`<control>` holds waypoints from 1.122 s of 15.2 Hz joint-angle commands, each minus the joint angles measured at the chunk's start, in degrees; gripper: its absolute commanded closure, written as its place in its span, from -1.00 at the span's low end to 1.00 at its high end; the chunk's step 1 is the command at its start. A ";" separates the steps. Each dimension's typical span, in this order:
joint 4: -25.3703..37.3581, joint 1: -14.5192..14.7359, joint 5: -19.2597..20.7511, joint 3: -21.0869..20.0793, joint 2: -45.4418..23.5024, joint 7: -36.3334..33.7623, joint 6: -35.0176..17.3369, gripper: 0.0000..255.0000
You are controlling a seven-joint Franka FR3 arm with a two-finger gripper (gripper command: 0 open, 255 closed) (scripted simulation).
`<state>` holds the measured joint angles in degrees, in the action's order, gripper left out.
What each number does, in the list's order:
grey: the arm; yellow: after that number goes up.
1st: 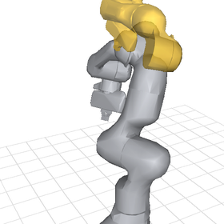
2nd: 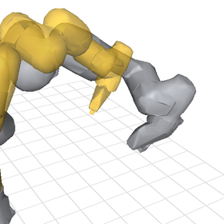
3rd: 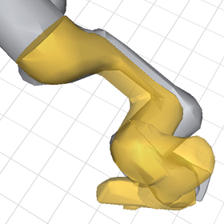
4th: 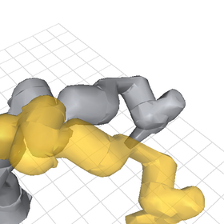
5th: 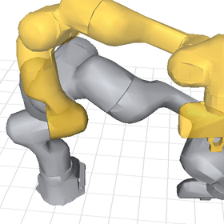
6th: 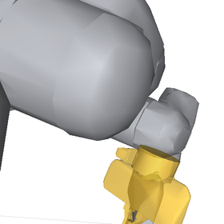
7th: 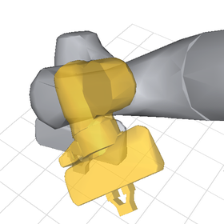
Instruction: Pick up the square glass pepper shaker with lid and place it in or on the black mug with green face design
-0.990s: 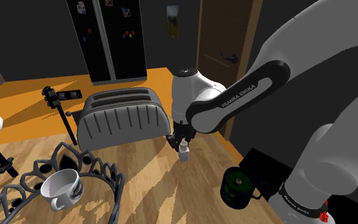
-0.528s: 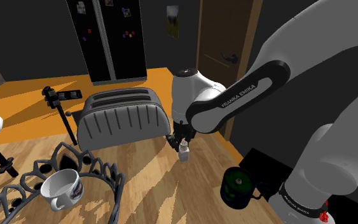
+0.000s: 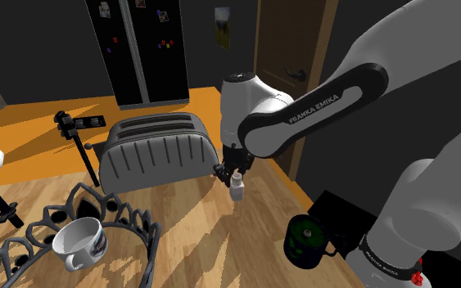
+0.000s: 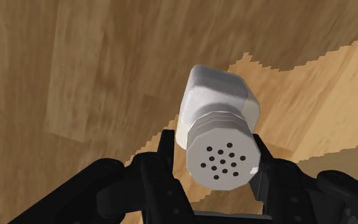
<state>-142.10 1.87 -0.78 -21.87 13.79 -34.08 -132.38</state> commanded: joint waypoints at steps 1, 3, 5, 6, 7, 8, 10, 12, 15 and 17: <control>0.64 0.12 -0.45 0.28 1.10 0.51 1.71 1.00; 1.48 0.23 -0.77 0.50 1.99 0.86 3.40 1.00; 2.37 0.31 -1.04 0.72 2.82 1.18 5.08 1.00; 2.83 0.34 -1.16 0.82 3.21 1.33 5.92 1.00; 3.31 0.38 -1.27 0.93 3.59 1.47 6.75 1.00; 3.80 0.41 -1.37 1.04 3.95 1.61 7.58 1.00; 4.81 0.46 -1.54 1.24 4.62 1.86 9.23 1.00; 5.86 0.49 -1.68 1.44 5.22 2.09 10.87 1.00; 7.53 0.52 -1.84 1.72 6.02 2.39 13.30 1.00; 8.70 0.53 -1.92 1.90 6.48 2.57 14.91 1.00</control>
<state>-133.92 2.37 -2.63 -20.03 20.01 -31.56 -118.27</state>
